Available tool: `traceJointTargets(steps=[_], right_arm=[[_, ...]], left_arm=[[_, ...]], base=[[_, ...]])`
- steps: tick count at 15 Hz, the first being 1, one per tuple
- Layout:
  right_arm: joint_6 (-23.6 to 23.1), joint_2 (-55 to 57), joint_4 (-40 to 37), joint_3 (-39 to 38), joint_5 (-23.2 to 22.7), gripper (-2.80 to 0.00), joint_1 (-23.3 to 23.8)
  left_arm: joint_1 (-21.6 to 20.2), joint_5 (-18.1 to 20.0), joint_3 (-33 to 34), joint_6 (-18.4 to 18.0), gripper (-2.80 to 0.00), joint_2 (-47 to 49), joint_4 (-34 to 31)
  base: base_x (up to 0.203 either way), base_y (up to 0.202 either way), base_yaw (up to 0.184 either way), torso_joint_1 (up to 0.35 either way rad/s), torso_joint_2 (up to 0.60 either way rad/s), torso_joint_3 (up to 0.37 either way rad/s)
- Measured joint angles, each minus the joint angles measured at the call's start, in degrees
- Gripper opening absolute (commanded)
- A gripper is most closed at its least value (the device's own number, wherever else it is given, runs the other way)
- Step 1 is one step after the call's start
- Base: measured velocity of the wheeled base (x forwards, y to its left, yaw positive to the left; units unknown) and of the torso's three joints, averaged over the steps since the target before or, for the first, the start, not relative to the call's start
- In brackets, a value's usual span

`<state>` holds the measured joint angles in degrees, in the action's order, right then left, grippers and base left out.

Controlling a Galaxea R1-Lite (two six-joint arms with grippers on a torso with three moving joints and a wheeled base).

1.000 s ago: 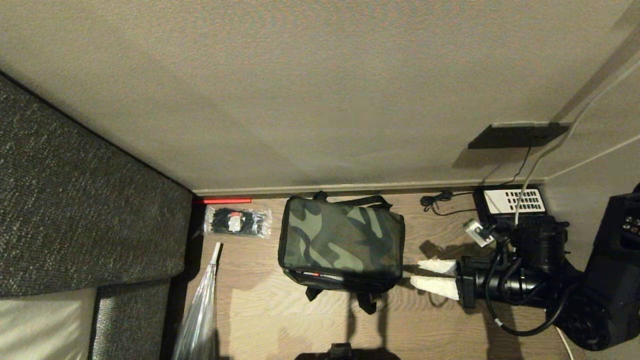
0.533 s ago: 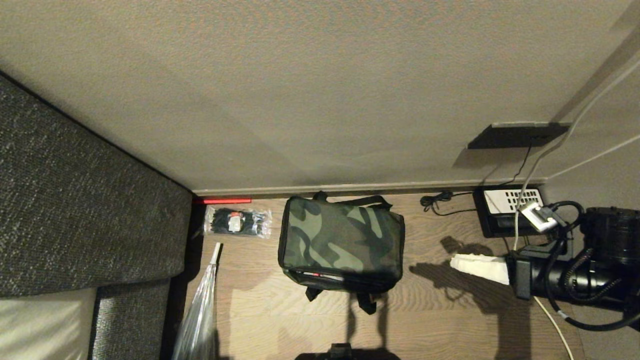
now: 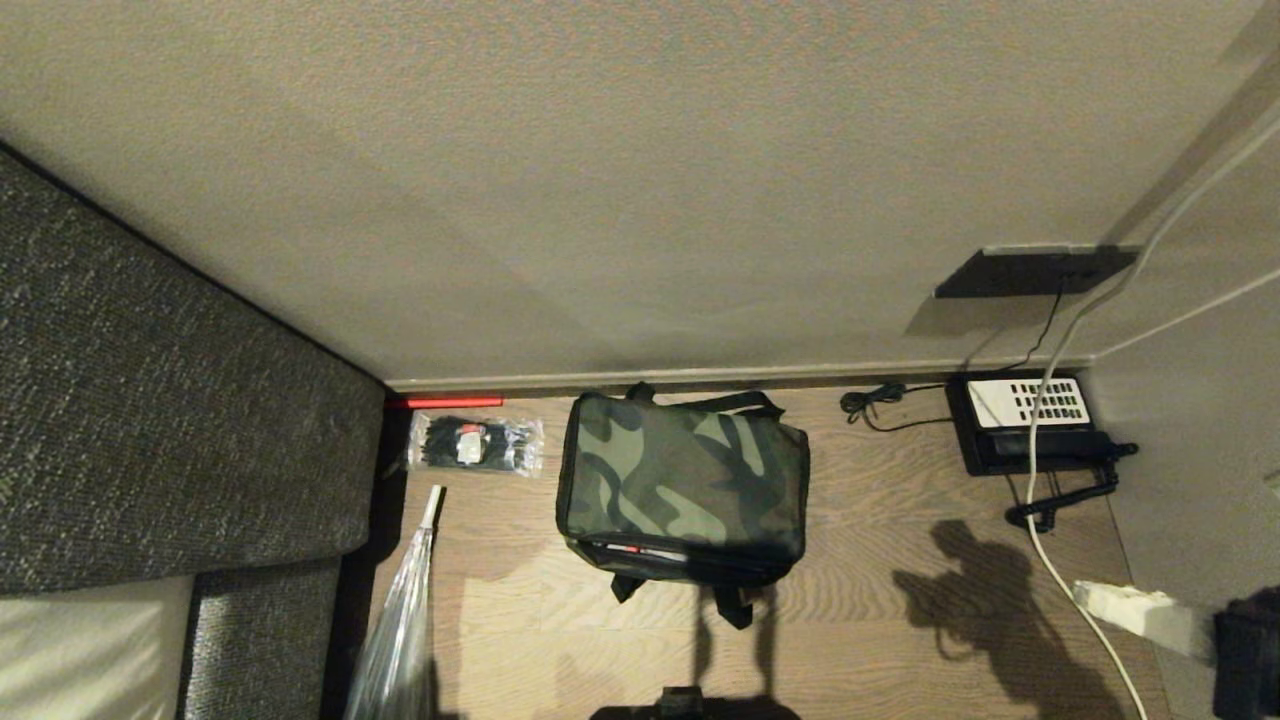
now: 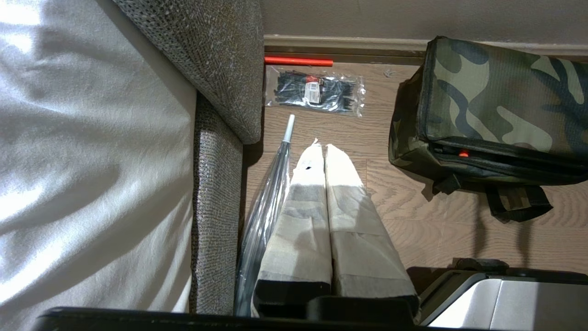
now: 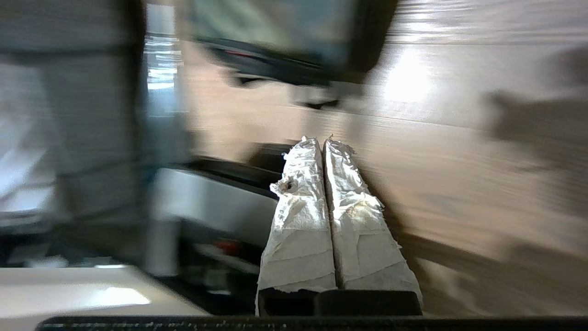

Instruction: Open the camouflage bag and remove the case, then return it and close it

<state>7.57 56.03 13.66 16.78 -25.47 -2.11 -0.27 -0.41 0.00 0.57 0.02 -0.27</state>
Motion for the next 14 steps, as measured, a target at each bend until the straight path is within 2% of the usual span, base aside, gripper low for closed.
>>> traceJointTargets(steps=[2,4,6,7,11,14], right_arm=[[-4.61,-10.75,-9.46,-0.08,7.18,-2.8,-0.35],[-9.04,-20.55,-18.74,-0.03,12.49,-2.8,-0.53],[-11.6,-28.43,-25.46,-2.53,18.98,-2.8,-0.73],[-12.11,-32.15,-25.5,-5.61,20.87,-2.8,-0.75],[-12.01,-41.93,-14.21,-13.71,21.39,-2.8,1.18],[-10.88,-48.33,-13.09,-16.06,24.3,-2.8,2.16]], left_arm=[[0.0,0.0,0.0,0.02,-2.8,0.0,0.0],[0.0,-0.01,0.0,0.0,-2.8,0.0,0.0],[0.0,0.0,0.0,0.01,-2.8,0.0,0.0],[0.0,0.0,0.0,0.02,-2.8,0.0,0.02],[0.0,0.0,0.0,0.02,-2.8,0.0,0.01],[0.02,0.0,0.0,0.02,-2.8,0.0,0.0]], base=[[0.0,0.0,0.0,0.0,0.0,0.0],[0.0,0.0,0.0,0.0,0.0,0.0],[0.0,0.0,0.0,0.0,0.0,0.0],[0.0,0.0,0.0,0.0,0.0,0.0],[0.0,0.0,0.0,0.0,0.0,0.0],[0.0,0.0,0.0,0.0,0.0,0.0]])
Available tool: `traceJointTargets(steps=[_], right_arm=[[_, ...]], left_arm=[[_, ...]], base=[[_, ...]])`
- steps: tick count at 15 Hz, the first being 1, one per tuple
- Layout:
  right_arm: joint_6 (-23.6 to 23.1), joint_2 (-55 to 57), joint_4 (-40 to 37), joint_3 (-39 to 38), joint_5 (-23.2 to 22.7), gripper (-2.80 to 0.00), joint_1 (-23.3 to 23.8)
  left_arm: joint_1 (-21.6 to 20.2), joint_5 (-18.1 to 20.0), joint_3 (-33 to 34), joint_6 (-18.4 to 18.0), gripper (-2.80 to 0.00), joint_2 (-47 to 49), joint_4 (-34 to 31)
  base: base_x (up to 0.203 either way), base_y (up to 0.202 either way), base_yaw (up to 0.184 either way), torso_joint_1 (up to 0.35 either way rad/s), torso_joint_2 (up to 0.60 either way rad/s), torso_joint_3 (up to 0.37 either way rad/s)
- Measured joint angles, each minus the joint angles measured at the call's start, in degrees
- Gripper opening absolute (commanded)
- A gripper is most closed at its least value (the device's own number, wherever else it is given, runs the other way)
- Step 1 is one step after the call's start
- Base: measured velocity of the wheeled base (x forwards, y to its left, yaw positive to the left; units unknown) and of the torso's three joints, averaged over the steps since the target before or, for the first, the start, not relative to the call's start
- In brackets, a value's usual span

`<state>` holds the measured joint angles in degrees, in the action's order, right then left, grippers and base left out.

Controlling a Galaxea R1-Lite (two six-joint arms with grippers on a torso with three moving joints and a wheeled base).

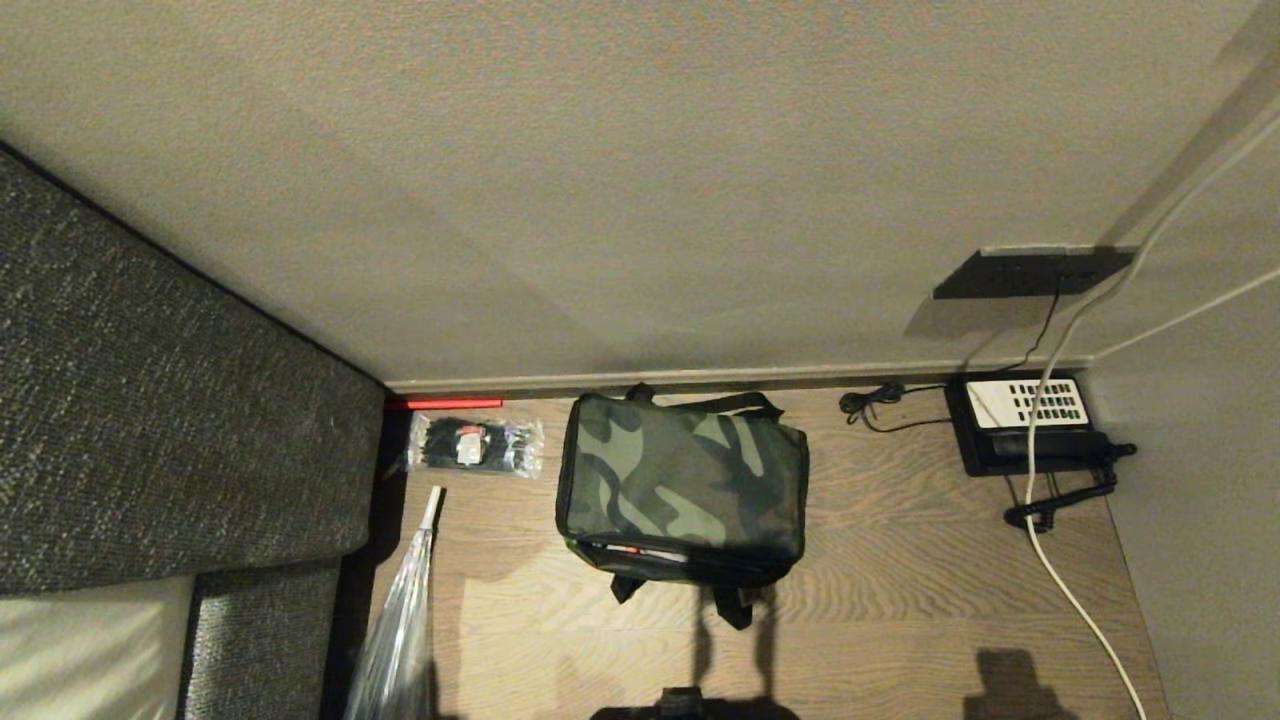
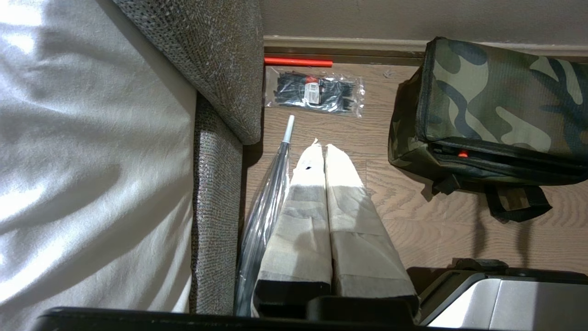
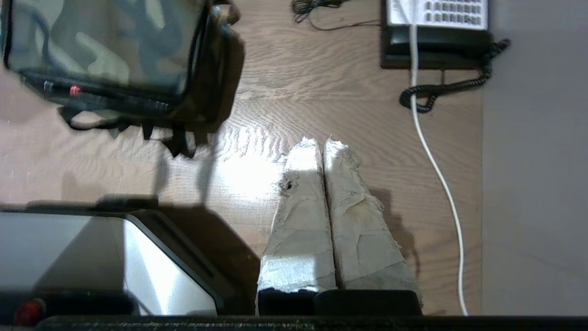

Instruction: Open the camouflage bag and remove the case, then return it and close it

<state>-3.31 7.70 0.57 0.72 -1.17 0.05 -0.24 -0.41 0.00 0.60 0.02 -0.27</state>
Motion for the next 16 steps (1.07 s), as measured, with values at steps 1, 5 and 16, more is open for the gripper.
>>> traceJointTargets(steps=[1,5,16], right_arm=[[0.75,-2.33,-0.15,-0.26,0.53,-2.8,0.09],[1.47,-6.85,-0.26,-0.62,0.77,-2.8,-0.02],[1.14,-7.88,-0.38,-0.72,0.76,-2.8,-0.05]], left_arm=[[0.0,0.0,0.0,0.0,-2.8,0.0,0.02],[0.0,-0.02,0.0,0.0,-2.8,0.0,0.02],[0.0,0.04,0.0,-0.33,-2.8,0.0,-0.24]], base=[[0.0,0.0,0.0,0.0,0.0,0.0],[0.0,0.0,0.0,0.0,0.0,0.0],[0.0,0.0,0.0,0.0,0.0,0.0]])
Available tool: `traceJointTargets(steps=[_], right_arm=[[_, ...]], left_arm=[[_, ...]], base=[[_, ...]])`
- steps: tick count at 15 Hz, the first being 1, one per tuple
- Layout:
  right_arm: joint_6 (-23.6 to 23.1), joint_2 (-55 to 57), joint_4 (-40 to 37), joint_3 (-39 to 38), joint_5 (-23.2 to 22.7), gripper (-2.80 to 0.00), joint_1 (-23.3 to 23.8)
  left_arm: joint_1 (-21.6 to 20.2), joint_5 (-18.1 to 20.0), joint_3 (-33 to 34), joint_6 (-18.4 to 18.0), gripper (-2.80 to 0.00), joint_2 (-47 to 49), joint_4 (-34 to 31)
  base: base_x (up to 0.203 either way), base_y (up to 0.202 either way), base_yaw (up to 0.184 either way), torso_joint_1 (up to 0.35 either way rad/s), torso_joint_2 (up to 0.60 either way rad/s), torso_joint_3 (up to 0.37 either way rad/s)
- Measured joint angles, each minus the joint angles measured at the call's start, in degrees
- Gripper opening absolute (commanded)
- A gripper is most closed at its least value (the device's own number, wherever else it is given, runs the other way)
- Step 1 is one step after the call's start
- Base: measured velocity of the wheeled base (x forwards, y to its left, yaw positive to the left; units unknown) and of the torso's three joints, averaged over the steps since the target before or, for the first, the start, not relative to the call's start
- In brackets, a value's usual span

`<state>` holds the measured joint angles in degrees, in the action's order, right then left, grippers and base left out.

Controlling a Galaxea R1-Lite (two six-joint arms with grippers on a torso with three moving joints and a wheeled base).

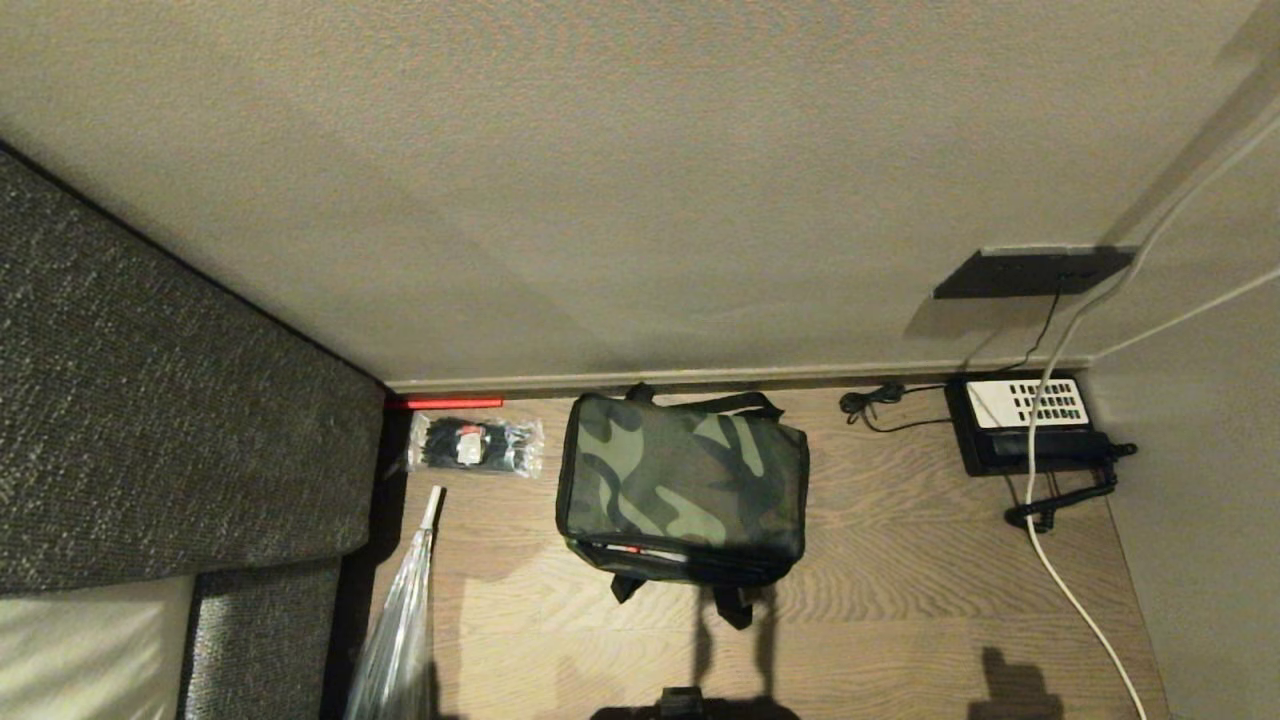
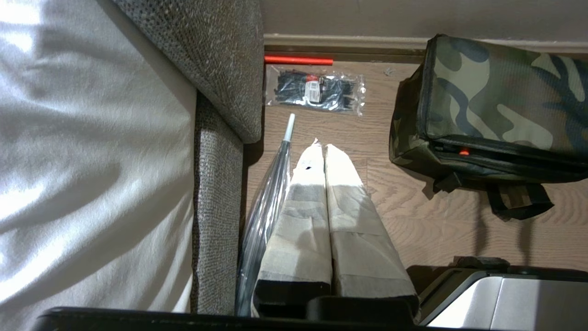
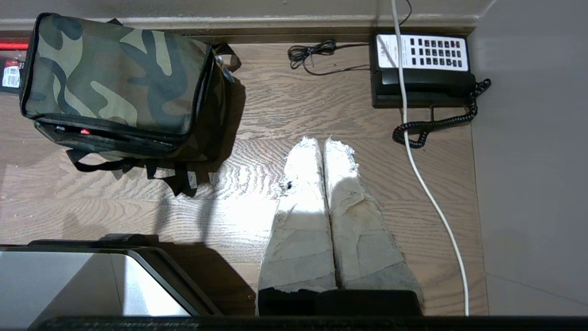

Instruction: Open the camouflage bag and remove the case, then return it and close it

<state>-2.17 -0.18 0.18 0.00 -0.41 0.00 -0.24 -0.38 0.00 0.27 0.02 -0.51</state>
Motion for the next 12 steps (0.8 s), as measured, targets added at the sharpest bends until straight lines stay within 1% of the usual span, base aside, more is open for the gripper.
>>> traceJointTargets(steps=[3,12], right_arm=[[0.0,0.0,0.0,0.0,-0.03,-2.8,0.0],[0.01,0.0,-0.02,0.0,0.0,-2.8,0.0]], left_arm=[[0.0,-0.04,0.0,0.24,-2.8,0.0,0.22],[0.0,-0.07,0.0,0.56,-2.8,0.0,0.24]], base=[[0.0,0.0,0.0,0.005,0.0,0.052],[0.0,0.0,0.0,0.003,0.0,0.192]])
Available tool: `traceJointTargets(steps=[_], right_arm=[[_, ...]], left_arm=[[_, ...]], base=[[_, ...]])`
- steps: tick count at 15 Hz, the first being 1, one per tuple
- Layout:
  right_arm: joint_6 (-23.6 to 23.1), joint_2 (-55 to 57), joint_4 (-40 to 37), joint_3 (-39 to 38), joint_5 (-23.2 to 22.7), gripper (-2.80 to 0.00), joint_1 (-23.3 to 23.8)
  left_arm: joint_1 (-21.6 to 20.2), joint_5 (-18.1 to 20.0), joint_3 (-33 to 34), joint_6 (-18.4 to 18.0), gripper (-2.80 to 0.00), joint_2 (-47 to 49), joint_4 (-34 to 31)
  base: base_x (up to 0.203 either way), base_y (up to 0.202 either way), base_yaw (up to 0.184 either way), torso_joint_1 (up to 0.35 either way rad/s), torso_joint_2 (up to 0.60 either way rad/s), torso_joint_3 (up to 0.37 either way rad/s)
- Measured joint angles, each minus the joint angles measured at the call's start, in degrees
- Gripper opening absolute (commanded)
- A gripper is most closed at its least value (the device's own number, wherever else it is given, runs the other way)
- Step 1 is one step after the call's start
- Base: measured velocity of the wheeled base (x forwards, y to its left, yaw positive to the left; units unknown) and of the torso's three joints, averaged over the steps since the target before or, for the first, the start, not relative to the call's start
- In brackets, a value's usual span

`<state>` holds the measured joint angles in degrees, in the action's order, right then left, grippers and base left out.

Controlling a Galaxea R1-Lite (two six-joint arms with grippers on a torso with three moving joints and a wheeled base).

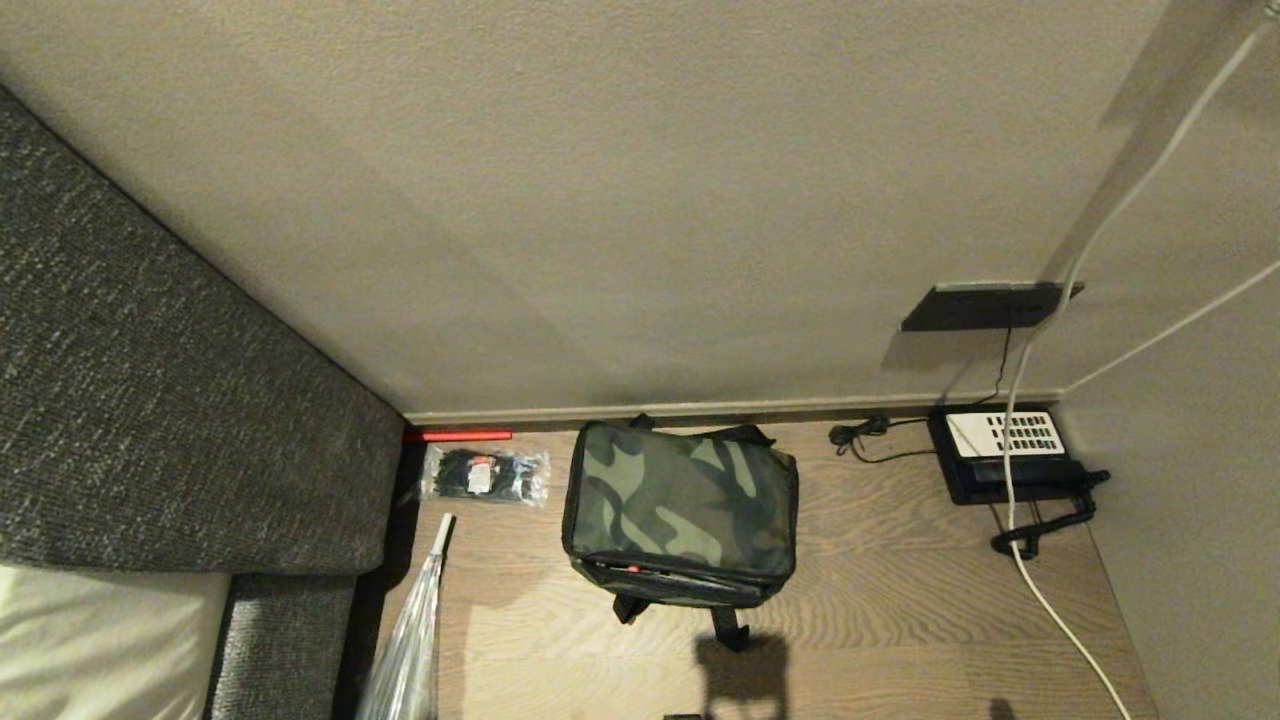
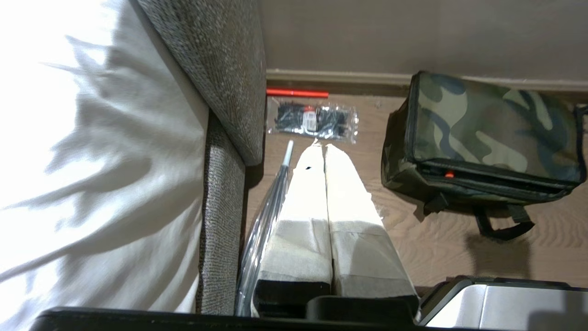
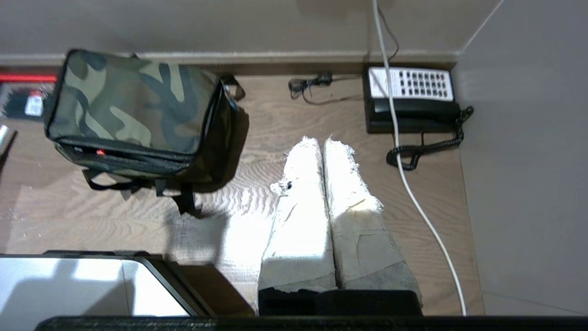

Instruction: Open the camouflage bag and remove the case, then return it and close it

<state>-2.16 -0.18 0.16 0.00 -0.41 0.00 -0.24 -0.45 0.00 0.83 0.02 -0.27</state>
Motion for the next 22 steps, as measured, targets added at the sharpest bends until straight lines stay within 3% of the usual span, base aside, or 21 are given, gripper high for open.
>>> traceJointTargets(steps=[6,22], right_arm=[[2.04,0.02,-0.05,0.0,0.34,-2.8,0.0],[2.16,0.05,0.02,0.0,0.41,-2.8,0.0]], left_arm=[[0.0,0.01,0.0,-0.06,-2.8,0.0,0.0],[0.0,0.04,0.0,-0.01,-2.8,0.0,0.04]], base=[[0.0,0.0,0.0,0.003,0.0,0.201],[0.0,0.0,0.0,0.002,0.0,0.202]])
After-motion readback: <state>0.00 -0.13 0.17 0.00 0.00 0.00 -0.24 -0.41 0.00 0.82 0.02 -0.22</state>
